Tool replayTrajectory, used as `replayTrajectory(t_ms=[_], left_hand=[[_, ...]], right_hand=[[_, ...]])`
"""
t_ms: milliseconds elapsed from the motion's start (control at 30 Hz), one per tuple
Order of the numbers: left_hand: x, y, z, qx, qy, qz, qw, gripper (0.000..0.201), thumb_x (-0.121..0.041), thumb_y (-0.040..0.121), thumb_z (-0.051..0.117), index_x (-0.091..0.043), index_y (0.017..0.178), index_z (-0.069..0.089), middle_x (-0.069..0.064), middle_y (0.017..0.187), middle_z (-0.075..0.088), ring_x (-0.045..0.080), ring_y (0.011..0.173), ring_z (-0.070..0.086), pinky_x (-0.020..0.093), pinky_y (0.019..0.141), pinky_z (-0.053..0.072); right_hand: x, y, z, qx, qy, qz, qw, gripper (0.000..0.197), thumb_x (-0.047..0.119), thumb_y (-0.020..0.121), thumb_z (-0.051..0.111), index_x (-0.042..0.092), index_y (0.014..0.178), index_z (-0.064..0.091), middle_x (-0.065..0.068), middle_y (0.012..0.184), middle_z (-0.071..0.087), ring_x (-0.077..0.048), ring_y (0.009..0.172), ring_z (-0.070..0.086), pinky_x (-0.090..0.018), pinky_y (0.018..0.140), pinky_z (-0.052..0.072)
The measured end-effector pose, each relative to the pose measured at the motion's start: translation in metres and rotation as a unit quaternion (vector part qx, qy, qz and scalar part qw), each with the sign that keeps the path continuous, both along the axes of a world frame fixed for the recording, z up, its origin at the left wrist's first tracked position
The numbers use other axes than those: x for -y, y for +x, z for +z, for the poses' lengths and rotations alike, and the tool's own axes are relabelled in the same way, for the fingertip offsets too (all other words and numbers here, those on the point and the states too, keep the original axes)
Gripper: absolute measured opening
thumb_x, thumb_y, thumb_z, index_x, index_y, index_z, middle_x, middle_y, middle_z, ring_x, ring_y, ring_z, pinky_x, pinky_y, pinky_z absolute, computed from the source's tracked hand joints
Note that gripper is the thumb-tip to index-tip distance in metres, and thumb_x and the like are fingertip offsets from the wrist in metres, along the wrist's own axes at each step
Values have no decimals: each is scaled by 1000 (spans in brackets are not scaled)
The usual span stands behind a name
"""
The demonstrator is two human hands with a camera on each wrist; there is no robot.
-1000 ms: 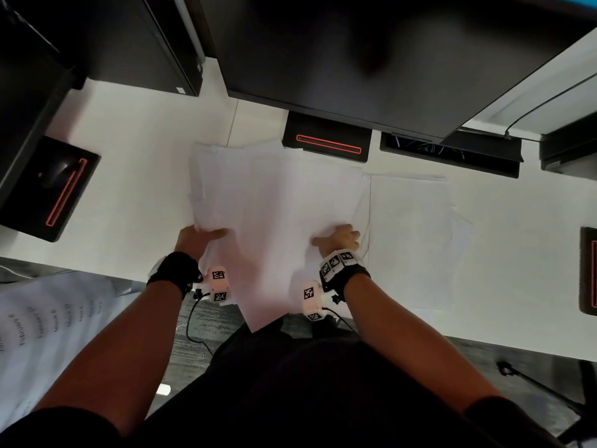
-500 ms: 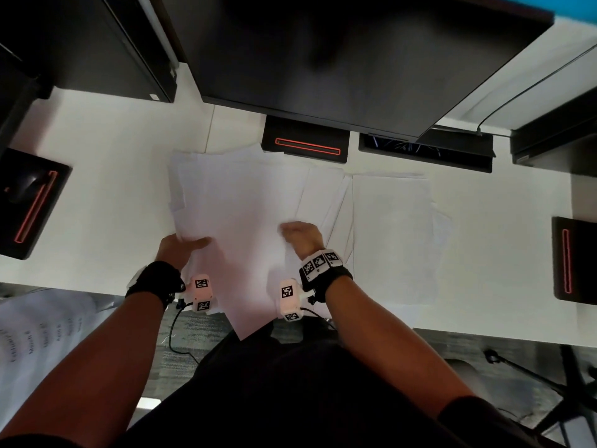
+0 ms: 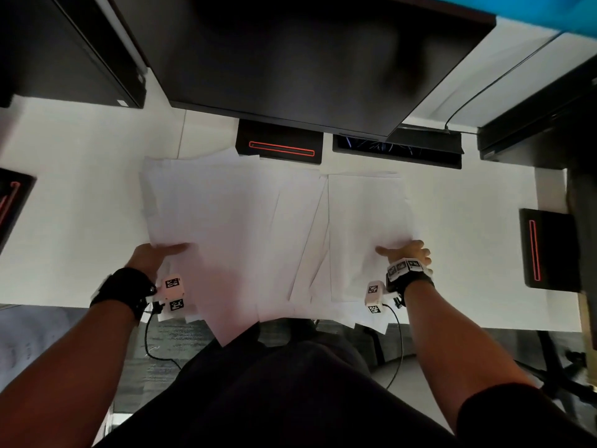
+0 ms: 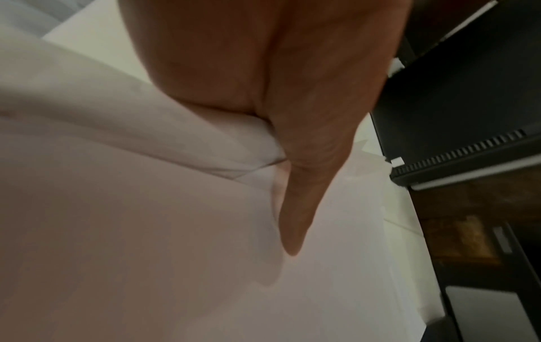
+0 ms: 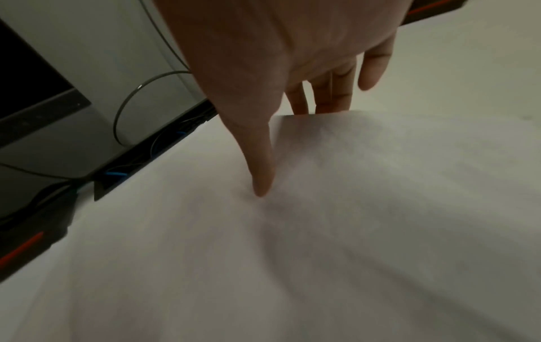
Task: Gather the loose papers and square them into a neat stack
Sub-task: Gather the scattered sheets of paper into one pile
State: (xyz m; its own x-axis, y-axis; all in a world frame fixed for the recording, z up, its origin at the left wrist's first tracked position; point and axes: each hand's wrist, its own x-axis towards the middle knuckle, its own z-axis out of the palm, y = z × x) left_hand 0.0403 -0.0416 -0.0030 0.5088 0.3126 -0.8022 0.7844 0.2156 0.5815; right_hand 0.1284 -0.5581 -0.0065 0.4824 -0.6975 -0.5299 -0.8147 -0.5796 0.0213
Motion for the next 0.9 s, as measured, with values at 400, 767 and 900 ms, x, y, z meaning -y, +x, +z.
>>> replayTrajectory(t_ms=[400,767,900], left_hand=[[5,2,8,8,-26,47,999,41,-6,88,74,0,127,66,-2,72,79,12,56,74,39,93,50],[8,-3,0,26,9,41,999,42,-7,85,77,2,125,68,15,116,75,17,75,73,34,94,48],[-1,-6,-8,4,21,39,999,50,-13,78,84,1,124,69,22,121,72,36,107,69,48,104,51]], right_hand=[[-7,1,-6,60,24,66,996,90,41,71,89,12,142,44,-12,141,42,-36,134,42,-55,106,37],[-13,7,-3,5,27,25,999,108,55,64,89,9,145,35,-14,145,41,-36,137,41,-56,110,33],[-16,5,0,-36,16,60,997,88,64,68,81,13,134,50,-10,138,55,-33,134,45,-50,105,30]])
